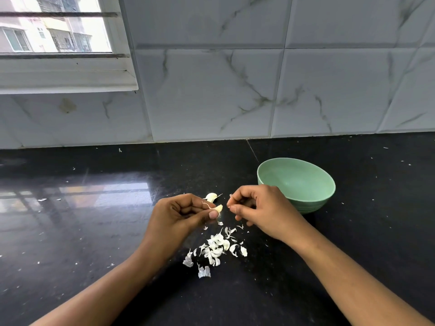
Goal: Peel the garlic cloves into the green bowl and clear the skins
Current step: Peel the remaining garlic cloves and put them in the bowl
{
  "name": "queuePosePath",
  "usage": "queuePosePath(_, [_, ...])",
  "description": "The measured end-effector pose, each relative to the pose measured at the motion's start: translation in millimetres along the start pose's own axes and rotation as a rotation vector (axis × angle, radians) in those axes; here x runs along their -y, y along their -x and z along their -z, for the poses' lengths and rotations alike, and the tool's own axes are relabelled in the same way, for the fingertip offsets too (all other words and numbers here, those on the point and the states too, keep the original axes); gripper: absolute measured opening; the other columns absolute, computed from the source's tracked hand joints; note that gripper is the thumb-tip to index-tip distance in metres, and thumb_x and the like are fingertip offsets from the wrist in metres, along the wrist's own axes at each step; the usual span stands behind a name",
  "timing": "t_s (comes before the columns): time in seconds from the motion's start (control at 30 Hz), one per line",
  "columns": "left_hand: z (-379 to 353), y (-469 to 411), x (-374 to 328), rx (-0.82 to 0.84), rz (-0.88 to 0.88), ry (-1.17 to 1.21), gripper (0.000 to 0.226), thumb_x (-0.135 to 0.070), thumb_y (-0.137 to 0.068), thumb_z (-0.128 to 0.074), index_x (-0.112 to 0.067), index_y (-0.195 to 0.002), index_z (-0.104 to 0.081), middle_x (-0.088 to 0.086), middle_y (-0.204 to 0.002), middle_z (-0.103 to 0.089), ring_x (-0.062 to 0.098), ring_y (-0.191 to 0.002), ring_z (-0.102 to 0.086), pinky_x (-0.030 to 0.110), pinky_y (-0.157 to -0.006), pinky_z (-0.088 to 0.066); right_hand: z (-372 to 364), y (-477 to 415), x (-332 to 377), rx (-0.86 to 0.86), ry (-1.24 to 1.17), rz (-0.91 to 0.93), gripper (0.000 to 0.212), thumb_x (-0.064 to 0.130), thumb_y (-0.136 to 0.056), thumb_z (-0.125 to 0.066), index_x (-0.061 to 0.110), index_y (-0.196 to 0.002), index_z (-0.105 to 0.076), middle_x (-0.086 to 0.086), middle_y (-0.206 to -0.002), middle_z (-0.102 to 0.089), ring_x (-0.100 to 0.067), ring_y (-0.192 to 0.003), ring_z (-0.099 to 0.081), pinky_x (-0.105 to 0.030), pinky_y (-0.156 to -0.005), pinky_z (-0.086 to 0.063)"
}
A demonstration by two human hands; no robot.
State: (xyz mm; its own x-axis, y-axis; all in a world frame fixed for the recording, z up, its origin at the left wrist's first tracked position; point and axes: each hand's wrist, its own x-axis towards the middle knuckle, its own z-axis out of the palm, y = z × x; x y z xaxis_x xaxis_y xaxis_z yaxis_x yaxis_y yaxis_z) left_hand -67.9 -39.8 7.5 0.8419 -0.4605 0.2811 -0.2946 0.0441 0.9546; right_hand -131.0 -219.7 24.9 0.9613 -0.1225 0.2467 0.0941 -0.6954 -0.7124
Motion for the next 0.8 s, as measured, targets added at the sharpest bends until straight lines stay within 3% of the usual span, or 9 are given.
queuePosePath(0.17, [3.1,-2.3,3.6,0.025,0.121,0.063,0.023,-0.015,-0.061,-0.077,-0.004,-0.080,-0.071,0.012,-0.071,-0.073,0.013,-0.065,-0.069,0.022,-0.061,-0.054,4.5,0.2,3.8,0.055,-0.057,0.016,0.013,0.006,-0.082,-0.071,0.019,-0.084,-0.073,-0.002,-0.075,-0.072,-0.010,-0.066,-0.070,-0.018,-0.057,-0.052])
queuePosePath(0.27, [2.4,-2.3,4.8,0.054,0.205,0.101,0.025,-0.015,-0.063,-0.076,-0.003,-0.084,-0.070,0.015,-0.074,-0.073,0.016,-0.069,-0.071,0.026,-0.065,-0.054,8.5,-0.2,3.3,-0.001,-0.148,0.032,0.008,0.008,-0.074,-0.079,0.014,-0.075,-0.074,-0.002,-0.068,-0.071,-0.014,-0.055,-0.068,-0.023,-0.056,-0.054])
queuePosePath(0.47, [0.7,-3.0,3.2,0.035,0.266,0.153,0.024,-0.017,-0.062,-0.075,-0.005,-0.082,-0.070,0.015,-0.077,-0.073,0.016,-0.069,-0.071,0.022,-0.058,-0.054,2.7,3.3,4.4,0.012,0.020,0.100,0.020,0.019,-0.067,-0.085,0.020,-0.065,-0.065,0.010,-0.058,-0.063,-0.001,-0.055,-0.058,-0.017,-0.054,-0.045])
queuePosePath(0.6, [0.0,-3.3,4.1,0.048,0.301,0.162,0.025,-0.018,-0.063,-0.073,-0.005,-0.084,-0.070,0.010,-0.075,-0.074,0.012,-0.065,-0.070,0.019,-0.055,-0.052,0.4,2.2,4.5,0.021,0.125,0.198,0.013,0.014,-0.077,-0.074,0.025,-0.078,-0.067,0.013,-0.072,-0.063,-0.003,-0.069,-0.059,-0.019,-0.063,-0.047])
queuePosePath(0.8, [0.1,-4.2,3.8,0.056,0.324,0.195,0.023,-0.018,-0.065,-0.072,-0.005,-0.084,-0.070,0.011,-0.076,-0.074,0.012,-0.064,-0.069,0.017,-0.054,-0.053,7.6,1.9,4.0,0.118,0.024,0.092,0.013,0.015,-0.089,-0.062,0.024,-0.093,-0.071,0.006,-0.074,-0.071,-0.004,-0.065,-0.068,-0.025,-0.069,-0.056])
